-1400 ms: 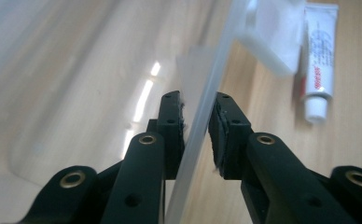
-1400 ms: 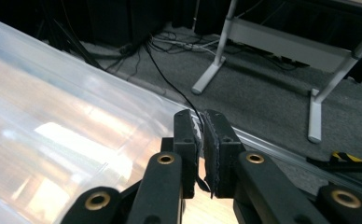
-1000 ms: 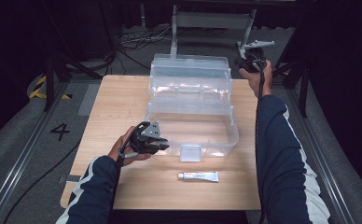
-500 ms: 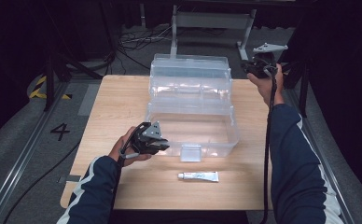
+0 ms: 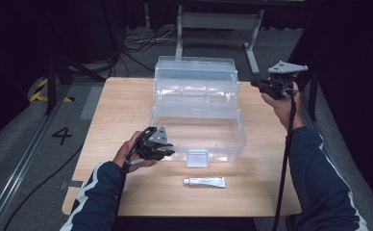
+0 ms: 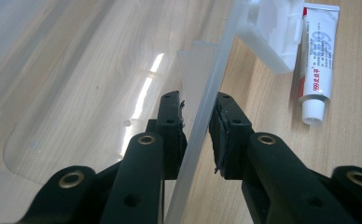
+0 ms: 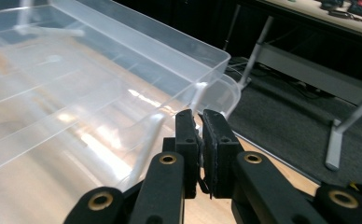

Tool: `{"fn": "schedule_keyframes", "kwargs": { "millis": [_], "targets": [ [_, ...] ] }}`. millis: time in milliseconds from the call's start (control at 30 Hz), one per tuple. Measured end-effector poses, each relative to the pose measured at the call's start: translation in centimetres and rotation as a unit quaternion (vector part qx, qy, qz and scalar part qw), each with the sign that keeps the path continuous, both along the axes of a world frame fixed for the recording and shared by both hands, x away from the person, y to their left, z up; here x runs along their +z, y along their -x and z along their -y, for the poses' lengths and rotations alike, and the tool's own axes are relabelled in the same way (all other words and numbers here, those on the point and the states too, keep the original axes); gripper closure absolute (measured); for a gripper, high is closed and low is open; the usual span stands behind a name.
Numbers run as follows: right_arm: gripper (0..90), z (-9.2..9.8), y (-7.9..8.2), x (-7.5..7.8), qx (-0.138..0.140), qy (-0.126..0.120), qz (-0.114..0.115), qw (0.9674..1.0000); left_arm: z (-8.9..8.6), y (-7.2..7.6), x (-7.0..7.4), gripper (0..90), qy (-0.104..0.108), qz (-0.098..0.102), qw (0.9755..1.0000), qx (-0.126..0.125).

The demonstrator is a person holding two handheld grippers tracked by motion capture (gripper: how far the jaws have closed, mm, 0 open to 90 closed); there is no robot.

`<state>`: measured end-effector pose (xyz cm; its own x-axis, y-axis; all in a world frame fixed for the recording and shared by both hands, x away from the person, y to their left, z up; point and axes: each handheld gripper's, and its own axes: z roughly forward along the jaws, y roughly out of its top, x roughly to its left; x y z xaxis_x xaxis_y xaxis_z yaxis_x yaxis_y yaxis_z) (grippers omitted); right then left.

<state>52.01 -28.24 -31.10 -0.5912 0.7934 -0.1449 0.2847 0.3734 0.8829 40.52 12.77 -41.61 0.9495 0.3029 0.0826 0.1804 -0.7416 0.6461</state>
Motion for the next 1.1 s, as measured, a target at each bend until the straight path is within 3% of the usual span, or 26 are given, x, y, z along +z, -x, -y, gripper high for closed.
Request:
{"fn": "schedule_keyframes", "kwargs": {
  "millis": [267, 600, 1100],
  "targets": [
    [85.0, 0.3, 3.0, 0.0, 0.025, 0.003, 0.010, 0.9996, 0.2, 0.2, 0.0, 75.2, -0.002, 0.003, 1.0000, 0.000],
    [84.4, 0.6, 6.5, -0.8, 0.062, 0.009, 0.005, 0.9980, 0.2, 0.3, 0.0, 75.0, -0.002, 0.005, 1.0000, 0.003],
    [82.5, -0.5, 11.5, -3.2, 0.133, 0.017, -0.016, 0.9909, 0.3, 0.5, 0.0, 74.4, -0.001, 0.009, 0.9999, 0.007]
  ]
}}
